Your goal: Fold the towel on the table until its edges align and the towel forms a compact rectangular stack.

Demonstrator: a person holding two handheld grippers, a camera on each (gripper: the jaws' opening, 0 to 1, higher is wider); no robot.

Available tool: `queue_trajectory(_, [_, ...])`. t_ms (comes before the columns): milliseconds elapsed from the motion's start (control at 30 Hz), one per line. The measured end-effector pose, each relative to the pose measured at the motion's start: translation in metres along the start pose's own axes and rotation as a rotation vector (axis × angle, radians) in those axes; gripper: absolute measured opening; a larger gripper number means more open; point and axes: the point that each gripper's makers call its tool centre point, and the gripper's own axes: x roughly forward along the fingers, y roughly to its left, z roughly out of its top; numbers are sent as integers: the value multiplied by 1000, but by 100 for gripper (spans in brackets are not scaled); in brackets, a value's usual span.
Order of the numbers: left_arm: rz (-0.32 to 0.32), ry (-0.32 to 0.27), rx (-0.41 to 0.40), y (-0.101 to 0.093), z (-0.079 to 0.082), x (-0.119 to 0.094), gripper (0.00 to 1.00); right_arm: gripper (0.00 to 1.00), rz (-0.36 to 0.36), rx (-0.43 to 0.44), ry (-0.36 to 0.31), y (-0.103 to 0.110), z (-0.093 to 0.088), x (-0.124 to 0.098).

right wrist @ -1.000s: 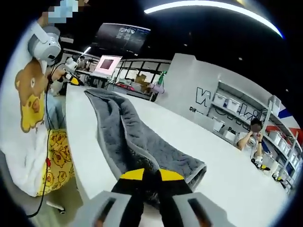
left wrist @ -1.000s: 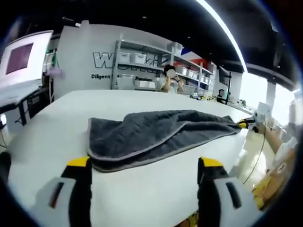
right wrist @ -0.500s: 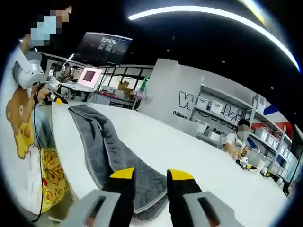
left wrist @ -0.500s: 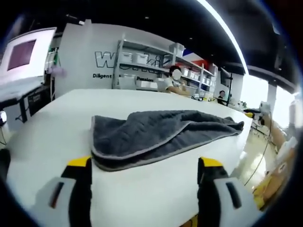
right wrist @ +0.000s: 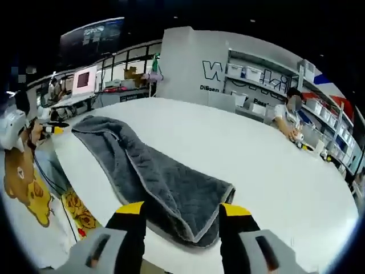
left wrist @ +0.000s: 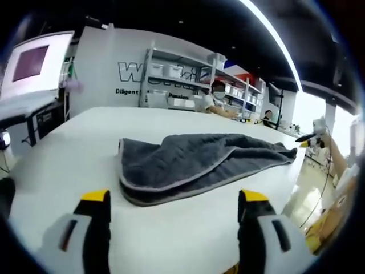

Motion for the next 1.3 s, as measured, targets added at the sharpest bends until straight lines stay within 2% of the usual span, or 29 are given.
queue_trajectory(67, [3, 2, -1, 2, 0, 0, 97, 68, 1, -5, 6, 1, -1, 2])
queue_trajectory(133, [3, 6, 3, 3, -1, 0, 97, 69, -5, 7, 26, 0, -3, 2])
queue_trajectory(233, [1, 8, 10, 6, 2, -1, 98, 77, -7, 8, 39, 1, -4, 0])
queue_trajectory(300, [-5, 9, 12, 7, 4, -2, 98, 83, 1, 18, 40, 2, -3, -1])
queue_trajectory(400, [-11, 20, 29, 8, 5, -2, 98, 87, 16, 23, 28, 7, 0, -4])
queue_trajectory(500, [-27, 33, 43, 8, 6, -1, 98, 97, 28, 34, 22, 10, 1, -5])
queue_trajectory(667, [-59, 52, 60, 9, 7, -1, 98, 100, 33, 47, 6, 9, 2, -5])
queue_trajectory(967, [-56, 67, 78, 17, 9, -4, 98, 100, 40, 104, -12, -2, -1, -1])
queue_trajectory(1200, [-49, 75, 72, 18, 3, -8, 98, 100, 25, 155, -18, -23, 1, 8])
queue_trajectory(1300, [-49, 73, 69, 18, 3, -9, 98, 100, 33, 192, -36, -38, 7, 16])
